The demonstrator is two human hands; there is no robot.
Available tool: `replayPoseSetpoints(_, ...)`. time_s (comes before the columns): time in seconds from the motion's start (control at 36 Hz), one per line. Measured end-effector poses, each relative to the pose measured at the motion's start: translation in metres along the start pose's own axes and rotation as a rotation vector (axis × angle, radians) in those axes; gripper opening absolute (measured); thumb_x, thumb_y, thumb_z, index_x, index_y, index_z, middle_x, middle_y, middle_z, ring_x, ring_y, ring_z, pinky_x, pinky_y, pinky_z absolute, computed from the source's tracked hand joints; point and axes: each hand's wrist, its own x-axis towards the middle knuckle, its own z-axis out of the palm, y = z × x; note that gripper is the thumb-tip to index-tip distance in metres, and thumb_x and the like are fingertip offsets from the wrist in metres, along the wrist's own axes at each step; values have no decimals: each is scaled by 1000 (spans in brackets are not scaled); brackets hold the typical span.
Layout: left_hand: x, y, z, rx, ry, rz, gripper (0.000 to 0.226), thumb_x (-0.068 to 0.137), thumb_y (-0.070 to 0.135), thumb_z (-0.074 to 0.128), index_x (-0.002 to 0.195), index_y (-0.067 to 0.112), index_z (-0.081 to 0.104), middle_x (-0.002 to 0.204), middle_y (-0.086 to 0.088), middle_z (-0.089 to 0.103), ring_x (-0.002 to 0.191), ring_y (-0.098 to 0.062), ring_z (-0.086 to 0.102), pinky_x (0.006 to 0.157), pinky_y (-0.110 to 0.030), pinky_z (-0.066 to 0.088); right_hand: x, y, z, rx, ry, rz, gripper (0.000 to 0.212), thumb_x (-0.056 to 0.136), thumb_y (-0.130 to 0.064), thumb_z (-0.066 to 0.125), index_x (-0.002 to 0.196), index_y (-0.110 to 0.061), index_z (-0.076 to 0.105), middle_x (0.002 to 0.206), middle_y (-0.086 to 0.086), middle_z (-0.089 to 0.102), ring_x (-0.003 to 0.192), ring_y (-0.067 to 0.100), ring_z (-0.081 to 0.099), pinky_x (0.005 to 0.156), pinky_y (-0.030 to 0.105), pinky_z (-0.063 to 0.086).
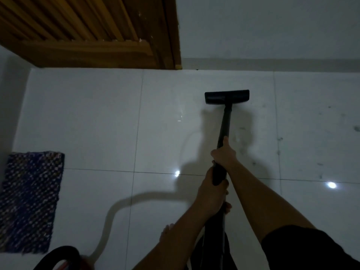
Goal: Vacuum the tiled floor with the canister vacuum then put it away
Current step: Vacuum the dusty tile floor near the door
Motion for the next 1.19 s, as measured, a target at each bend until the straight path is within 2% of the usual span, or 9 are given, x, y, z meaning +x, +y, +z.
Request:
replayPoseSetpoints(0.08,12,7,25,13,-22,9,43,95,18,45,137,24,36,76,-8,53,34,-5,49,36,-18,42,10,5,-28,-10,12,10,84,88,-5,48,153,-25,-2,99,17,48,78,30,59,84,45,56)
replayPoseSetpoints(0.22,30,21,61,54,-48,-15,42,95,18,45,136,23,37,80,-5,52,50,-14,52,38,-21,45,26,14,-70,-6,40,44,83,89,-6,49,153,-25,-1,121,25,53,82,31,59,87,48,55)
replayPoseSetpoints(0.39,43,32,91,105,-74,-31,46,96,19,45,140,26,34,78,-5,52,47,-16,51,41,-24,46,39,25,-105,36,59,60,82,90,-6,48,152,-25,-2,122,25,53,62,21,53,82,42,56)
replayPoseSetpoints(0.53,45,30,106,128,-77,-49,44,96,24,46,138,30,35,84,-9,53,47,-18,50,43,-26,45,42,34,-120,29,60,80,82,91,-7,47,152,-26,-3,124,25,52,59,19,51,74,35,53)
replayPoseSetpoints(0.75,37,14,113,169,-68,-49,41,94,27,47,134,30,39,80,-6,55,46,-19,51,46,-27,46,31,51,-119,41,69,85,83,89,-7,48,153,-25,-2,118,25,55,76,29,58,77,40,55)
replayPoseSetpoints(0.92,27,5,109,170,-71,-61,38,93,27,47,131,29,42,81,-7,55,44,-18,52,45,-27,45,21,60,-111,53,57,94,83,89,-6,48,153,-24,-2,95,14,49,75,29,58,83,44,56)
replayPoseSetpoints(1.08,10,-5,93,120,-33,-32,33,95,21,47,128,23,46,73,-7,52,45,-16,49,40,-24,45,8,60,-89,80,38,83,82,89,-5,47,153,-25,-2,109,21,53,72,27,58,78,40,55)
replayPoseSetpoints(1.14,4,-8,88,114,-34,-39,32,96,20,45,127,21,45,77,-11,51,45,-18,48,38,-22,43,3,60,-80,65,15,74,83,89,-4,46,153,-24,-4,105,19,52,69,25,57,71,38,54)
replayPoseSetpoints(1.19,-1,-12,83,111,-35,-42,34,96,19,44,130,23,42,81,-13,51,45,-17,47,36,-19,42,-1,60,-73,47,1,74,84,89,-5,46,153,-24,-5,113,23,55,73,26,59,71,38,55)
